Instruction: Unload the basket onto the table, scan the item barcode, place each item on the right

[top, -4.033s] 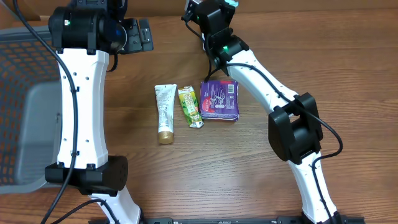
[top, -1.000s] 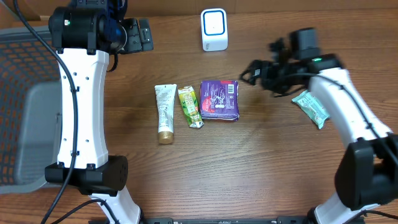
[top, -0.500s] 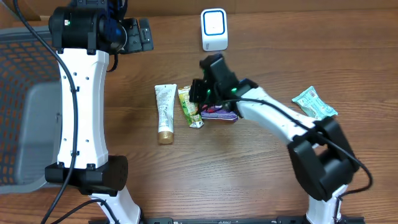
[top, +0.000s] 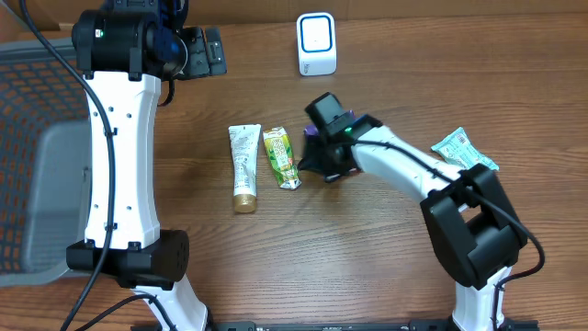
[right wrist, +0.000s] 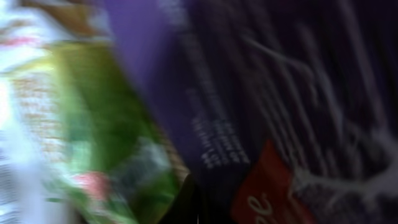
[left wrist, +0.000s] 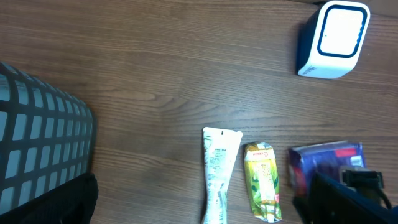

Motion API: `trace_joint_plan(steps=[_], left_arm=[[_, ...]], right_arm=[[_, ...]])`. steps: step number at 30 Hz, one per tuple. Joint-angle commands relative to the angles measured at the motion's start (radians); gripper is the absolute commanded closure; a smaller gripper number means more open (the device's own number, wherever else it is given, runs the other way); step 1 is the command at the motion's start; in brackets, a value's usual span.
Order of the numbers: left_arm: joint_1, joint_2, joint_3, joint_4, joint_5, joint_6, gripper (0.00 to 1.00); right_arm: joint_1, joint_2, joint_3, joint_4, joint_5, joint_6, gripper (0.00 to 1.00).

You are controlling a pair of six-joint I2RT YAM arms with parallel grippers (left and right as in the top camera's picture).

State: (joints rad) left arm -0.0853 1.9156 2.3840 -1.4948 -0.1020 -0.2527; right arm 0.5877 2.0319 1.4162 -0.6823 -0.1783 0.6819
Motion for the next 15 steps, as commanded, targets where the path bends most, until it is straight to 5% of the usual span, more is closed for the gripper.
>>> trace_joint_plan(steps=[1,7,13,15], left_arm=[[-0.006,0.002,0.003,0.004,-0.002,0.002,0.01],[-0.007,0.002,0.003,0.004,-0.002,0.002,0.00],[-0.006,0.002,0.003,0.004,-0.002,0.002,0.00],[-0.006,0.002,0.003,0.003,-0.002,0.002,0.00]], right_arm=[[-0.086,-0.024,0.043,-0.095,0.026,-0.069,0.96],[-0.229,-0.097,0.077,-0.227,0.001,-0.177,0.94],[-0.351,-0.216,0.079,-0.292,-0.064,-0.224,0.75],[-0.401,-0.247,0.078,-0.300,-0.087,-0.256,0.54]])
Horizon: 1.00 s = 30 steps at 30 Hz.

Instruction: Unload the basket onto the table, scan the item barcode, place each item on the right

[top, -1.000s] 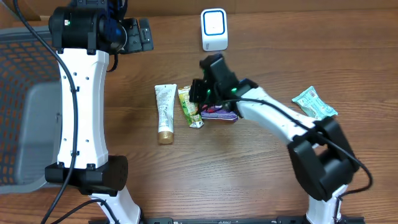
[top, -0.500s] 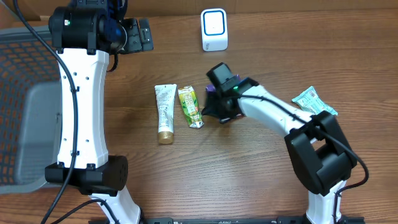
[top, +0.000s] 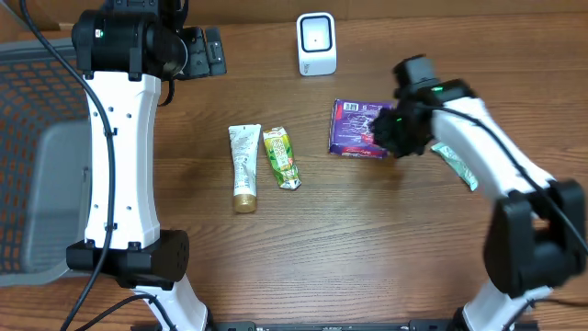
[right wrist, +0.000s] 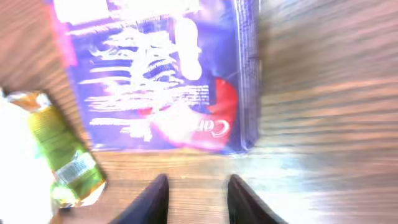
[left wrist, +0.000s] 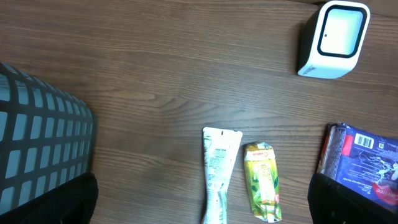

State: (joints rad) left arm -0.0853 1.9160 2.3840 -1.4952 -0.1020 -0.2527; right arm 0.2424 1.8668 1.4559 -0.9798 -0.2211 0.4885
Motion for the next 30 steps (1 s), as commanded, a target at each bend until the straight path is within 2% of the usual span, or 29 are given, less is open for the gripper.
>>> trace_joint_plan(steps=[1,2,5,6,10,13,21,23,24,26,27,30], left_arm=[[-0.006,0.002,0.003,0.004,-0.002,0.002,0.00],[-0.006,0.002,0.003,0.004,-0.002,0.002,0.01],[-0.006,0.002,0.003,0.004,-0.002,0.002,0.00],[-0.006,0.002,0.003,0.004,-0.002,0.002,0.00],[-0.006,0.002,0.003,0.004,-0.002,0.002,0.00],[-0.006,0.002,0.003,0.004,-0.002,0.002,0.01],[-0.007,0.002,0.003,0.004,-0.002,0.002,0.01],[-0.006,0.002,0.003,0.004,-0.002,0.002,0.00],[-0.006,0.002,0.003,0.004,-0.002,0.002,0.00],[-0.006,0.002,0.003,0.004,-0.002,0.002,0.01],[-0.006,0.002,0.003,0.004,-0.002,0.002,0.00],[-0.006,0.002,0.003,0.004,-0.002,0.002,0.00]], right_arm=[[-0.080,-0.087,0.039,0.003,-0.067,-0.099,0.37],[-0.102,-0.086,0.038,0.017,-0.100,-0.142,0.20],[-0.139,-0.061,0.018,0.082,-0.193,-0.258,0.05],[-0.144,-0.048,0.011,0.101,-0.213,-0.288,0.03],[-0.148,0.039,-0.004,0.172,-0.256,-0.369,0.02],[-0.149,0.111,-0.004,0.211,-0.354,-0.435,0.07],[-0.154,0.243,-0.004,0.223,-0.388,-0.441,0.14],[-0.154,0.264,-0.004,0.228,-0.406,-0.441,0.18],[-0.154,0.272,-0.004,0.235,-0.415,-0.440,0.23],[-0.154,0.279,-0.004,0.247,-0.437,-0.436,0.49],[-0.154,0.279,-0.004,0.253,-0.439,-0.426,0.58],[-0.159,0.278,-0.002,0.261,-0.457,-0.386,0.69]])
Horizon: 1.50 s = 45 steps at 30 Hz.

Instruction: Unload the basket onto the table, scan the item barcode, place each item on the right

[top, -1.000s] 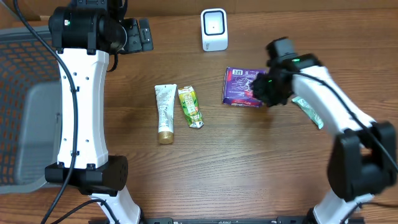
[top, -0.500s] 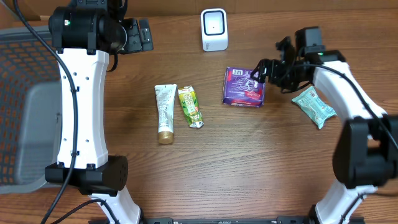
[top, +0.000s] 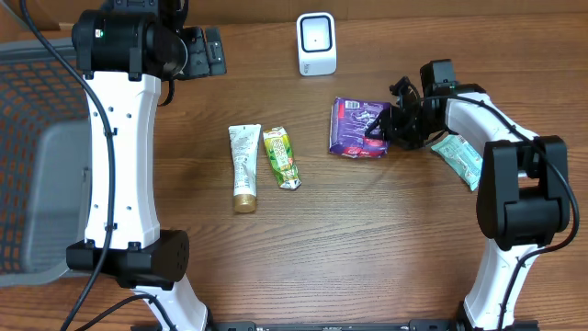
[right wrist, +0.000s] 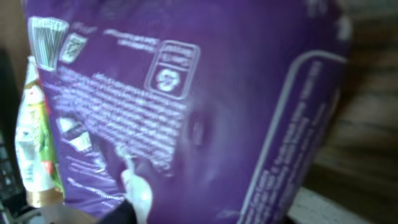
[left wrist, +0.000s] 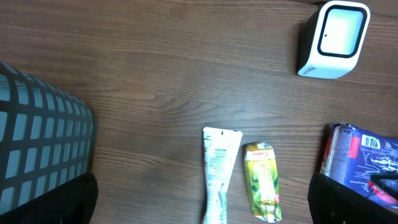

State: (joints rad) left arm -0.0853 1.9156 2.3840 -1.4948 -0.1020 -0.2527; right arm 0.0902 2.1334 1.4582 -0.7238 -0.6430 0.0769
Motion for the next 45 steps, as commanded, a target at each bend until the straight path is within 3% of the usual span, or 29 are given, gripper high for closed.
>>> trace_joint_plan(steps=[1,4,11,18,26,37,45], left_arm=[[-0.006,0.002,0.003,0.004,-0.002,0.002,0.00],[-0.007,0.002,0.003,0.004,-0.002,0.002,0.00],[-0.006,0.002,0.003,0.004,-0.002,0.002,0.00],[-0.006,0.002,0.003,0.004,-0.002,0.002,0.01],[-0.007,0.002,0.003,0.003,-0.002,0.002,0.00],[-0.007,0.002,0.003,0.003,-0.002,0.002,0.00],[-0.006,0.002,0.003,0.004,-0.002,0.002,0.01]], right_arm=[[-0.011,0.012,-0.004,0.005,-0.056,0.027,0.72],[-0.032,0.002,-0.004,0.001,-0.154,0.027,0.80],[-0.043,-0.143,0.042,-0.108,-0.197,-0.096,0.84],[0.056,-0.416,0.132,-0.180,-0.003,-0.096,0.87],[0.204,-0.608,0.189,-0.182,0.205,-0.077,0.87],[0.223,-0.640,0.190,-0.183,0.230,-0.051,0.87],[0.223,-0.631,0.190,-0.183,0.336,-0.041,0.96]])
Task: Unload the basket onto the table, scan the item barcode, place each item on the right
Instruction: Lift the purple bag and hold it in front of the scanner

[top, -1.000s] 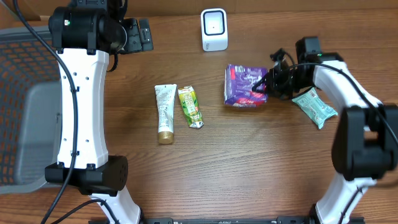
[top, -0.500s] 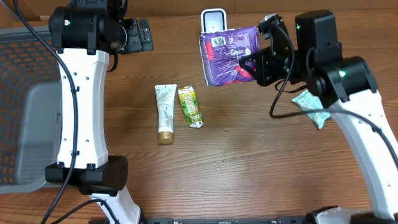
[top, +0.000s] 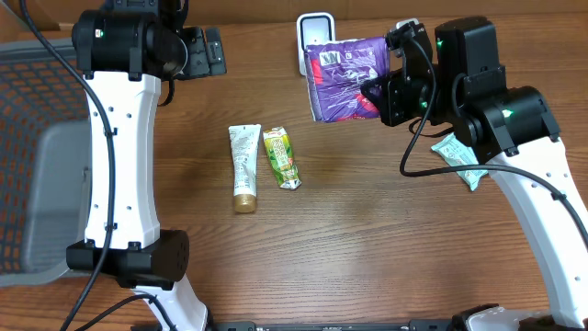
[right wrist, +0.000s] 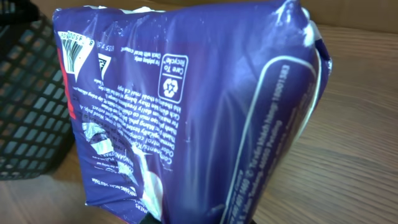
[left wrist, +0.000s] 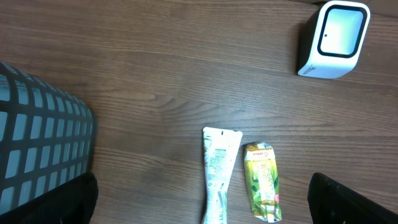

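Note:
My right gripper [top: 375,92] is shut on a purple packet [top: 342,79] and holds it in the air, right beside the white barcode scanner [top: 314,30] at the back of the table. The right wrist view is filled by the purple packet [right wrist: 186,118], with a barcode [right wrist: 69,50] at its upper left corner. The scanner [left wrist: 333,38] also shows in the left wrist view. My left gripper [left wrist: 202,202] hangs high over the table's back left, open with nothing between its fingers [left wrist: 348,202].
A white tube [top: 243,165] and a green sachet [top: 281,158] lie side by side mid-table. A light green packet [top: 462,158] lies at the right, under my right arm. A black mesh basket [top: 32,156] stands at the left, also seen in the left wrist view [left wrist: 43,143].
The purple packet lay on the table with my right gripper at its right edge. Now it is lifted off the table and held up beside the scanner. The left arm has not moved.
My right gripper was at the purple packet next to the green sachet. Half a second later the packet lay further right, below the scanner. Then the gripper was at its right edge. Now the packet is held in the air by the scanner.

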Motion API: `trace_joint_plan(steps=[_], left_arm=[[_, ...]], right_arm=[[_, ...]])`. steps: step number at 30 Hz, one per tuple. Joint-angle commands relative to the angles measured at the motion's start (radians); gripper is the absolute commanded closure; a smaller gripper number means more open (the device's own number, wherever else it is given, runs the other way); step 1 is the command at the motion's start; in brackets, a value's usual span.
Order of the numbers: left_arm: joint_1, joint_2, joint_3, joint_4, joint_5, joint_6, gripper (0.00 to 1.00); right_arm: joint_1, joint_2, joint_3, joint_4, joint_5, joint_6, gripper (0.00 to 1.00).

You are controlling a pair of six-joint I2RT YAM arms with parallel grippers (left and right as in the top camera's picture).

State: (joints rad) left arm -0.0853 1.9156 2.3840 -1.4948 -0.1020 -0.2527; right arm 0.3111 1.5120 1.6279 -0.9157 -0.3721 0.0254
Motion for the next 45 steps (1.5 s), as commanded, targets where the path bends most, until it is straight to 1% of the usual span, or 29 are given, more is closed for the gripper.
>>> trace_joint_plan(steps=[1,4,9,12,15,17,19,22,24,26,28,30,31,32,33,36,38,45], left_arm=[[-0.007,0.002,0.003,0.004,-0.002,0.002,0.00],[-0.007,0.002,0.003,0.004,-0.002,0.002,0.01],[-0.007,0.002,0.003,0.004,-0.002,0.002,0.00],[-0.006,0.002,0.003,0.004,-0.002,0.002,0.00],[-0.007,0.002,0.003,0.004,-0.002,0.002,0.00],[-0.007,0.002,0.003,0.004,-0.002,0.002,0.00],[-0.007,0.002,0.003,0.004,-0.002,0.002,0.01],[-0.007,0.002,0.003,0.004,-0.002,0.002,0.01],[-0.007,0.002,0.003,0.004,-0.002,0.002,0.00],[-0.006,0.002,0.003,0.004,-0.002,0.002,0.01],[-0.006,0.002,0.003,0.004,-0.002,0.002,0.00],[-0.007,0.002,0.003,0.004,-0.002,0.002,0.01],[-0.006,0.002,0.003,0.004,-0.002,0.002,0.00],[-0.006,0.002,0.003,0.004,-0.002,0.002,0.00],[-0.007,0.002,0.003,0.004,-0.002,0.002,0.01],[-0.006,0.002,0.003,0.004,-0.002,0.002,0.00],[-0.007,0.002,0.003,0.004,-0.002,0.002,0.00],[-0.006,0.002,0.003,0.004,-0.002,0.002,0.00]], right_arm=[[0.002,-0.006,0.020,0.009,0.092,0.029,0.96],[0.002,0.006,0.020,0.008,0.111,0.036,0.97],[0.005,0.036,0.039,0.027,0.168,0.095,0.97],[0.021,0.080,0.128,0.003,0.291,0.106,0.97],[0.050,0.163,0.281,-0.050,0.455,0.100,0.97],[0.071,0.241,0.398,-0.086,0.582,0.076,0.97],[0.098,0.327,0.490,-0.087,0.751,0.034,0.97],[0.147,0.429,0.517,0.035,1.040,-0.096,0.97],[0.182,0.515,0.516,0.182,1.254,-0.259,0.96],[0.208,0.591,0.516,0.343,1.391,-0.447,0.96],[0.227,0.678,0.516,0.527,1.473,-0.678,0.96],[0.238,0.761,0.516,0.701,1.516,-0.882,0.96],[0.239,0.792,0.516,0.755,1.526,-0.954,0.96],[0.240,0.841,0.516,0.814,1.531,-1.072,0.96],[0.241,0.864,0.516,0.837,1.531,-1.146,0.96],[0.243,0.920,0.514,0.840,1.522,-1.262,0.96],[0.245,0.944,0.513,0.840,1.522,-1.296,0.96],[0.252,0.985,0.509,0.841,1.523,-1.298,0.96]])
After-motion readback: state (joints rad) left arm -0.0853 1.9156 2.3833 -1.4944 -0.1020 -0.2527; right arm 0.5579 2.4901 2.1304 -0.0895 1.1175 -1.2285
